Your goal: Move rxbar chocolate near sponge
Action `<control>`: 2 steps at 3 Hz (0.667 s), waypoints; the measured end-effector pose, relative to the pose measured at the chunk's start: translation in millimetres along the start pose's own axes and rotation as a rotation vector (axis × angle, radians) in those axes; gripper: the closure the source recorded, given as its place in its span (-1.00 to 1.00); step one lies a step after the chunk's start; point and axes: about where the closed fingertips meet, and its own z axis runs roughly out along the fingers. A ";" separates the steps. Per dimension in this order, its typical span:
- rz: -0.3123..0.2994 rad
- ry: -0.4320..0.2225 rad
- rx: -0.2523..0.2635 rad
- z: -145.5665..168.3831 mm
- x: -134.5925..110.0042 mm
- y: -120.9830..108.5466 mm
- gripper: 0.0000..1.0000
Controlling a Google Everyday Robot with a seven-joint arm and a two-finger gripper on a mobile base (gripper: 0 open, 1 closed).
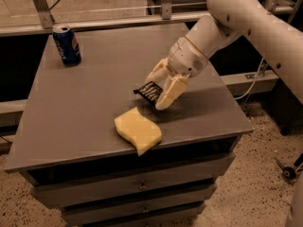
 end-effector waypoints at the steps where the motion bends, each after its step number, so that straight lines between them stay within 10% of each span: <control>1: 0.001 -0.002 -0.003 1.8 0.1 2.3 -0.99; 2: 0.004 -0.002 0.009 -1.7 1.1 2.1 -1.00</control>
Offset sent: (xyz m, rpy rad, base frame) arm -0.0109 -0.0057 0.0044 -0.0039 0.0112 0.0140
